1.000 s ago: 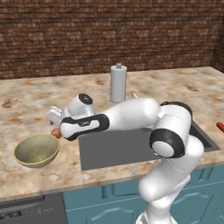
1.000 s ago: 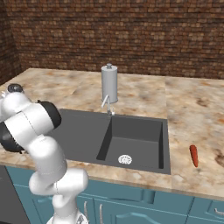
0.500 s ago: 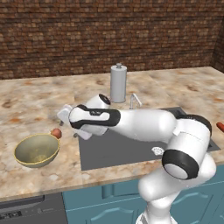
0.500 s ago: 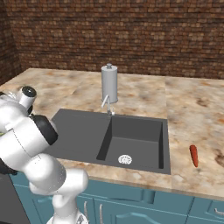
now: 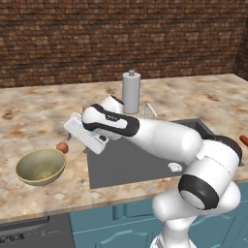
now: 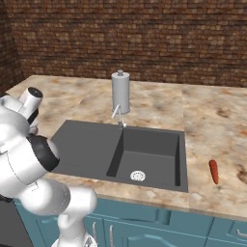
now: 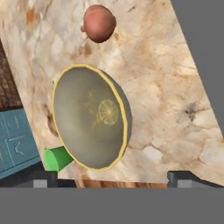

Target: Remove the carrot and onion from the sink. Then move the bowl and cup from the counter to the sink for washing.

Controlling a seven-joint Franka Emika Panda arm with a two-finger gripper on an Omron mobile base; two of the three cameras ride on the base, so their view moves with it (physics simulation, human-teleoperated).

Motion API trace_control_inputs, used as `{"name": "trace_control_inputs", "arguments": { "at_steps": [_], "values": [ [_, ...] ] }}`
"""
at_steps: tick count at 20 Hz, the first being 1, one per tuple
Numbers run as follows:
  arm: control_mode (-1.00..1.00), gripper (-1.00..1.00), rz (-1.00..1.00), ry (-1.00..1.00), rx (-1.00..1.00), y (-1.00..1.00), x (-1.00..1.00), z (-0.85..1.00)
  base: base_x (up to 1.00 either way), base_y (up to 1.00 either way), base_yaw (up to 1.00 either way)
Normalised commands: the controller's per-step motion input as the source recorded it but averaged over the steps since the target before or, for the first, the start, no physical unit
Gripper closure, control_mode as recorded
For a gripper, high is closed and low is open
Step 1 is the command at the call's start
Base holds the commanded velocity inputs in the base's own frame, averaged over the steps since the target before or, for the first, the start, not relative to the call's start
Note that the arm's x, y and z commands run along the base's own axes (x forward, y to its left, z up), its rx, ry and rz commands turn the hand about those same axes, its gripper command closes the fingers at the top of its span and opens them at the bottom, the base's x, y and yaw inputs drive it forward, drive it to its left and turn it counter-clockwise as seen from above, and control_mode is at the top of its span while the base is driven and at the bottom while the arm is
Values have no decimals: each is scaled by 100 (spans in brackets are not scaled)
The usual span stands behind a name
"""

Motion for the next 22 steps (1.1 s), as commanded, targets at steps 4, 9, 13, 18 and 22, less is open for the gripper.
{"name": "trace_control_inputs", "arguments": {
  "at_steps": [4, 9, 13, 18, 22],
  "values": [
    [-100, -100, 11, 7, -18, 0, -27, 6, 0, 0, 0],
    [-100, -100, 8, 0, -22, 0, -26, -1, 0, 0, 0],
    [-100, -100, 0, 0, -2, 0, -18, -9, 0, 0, 0],
    [-100, -100, 0, -1, -1, 0, -5, -19, 0, 0, 0],
    [-100, -100, 0, -14, -10, 3, -2, -25, 0, 0, 0]
  ]
}}
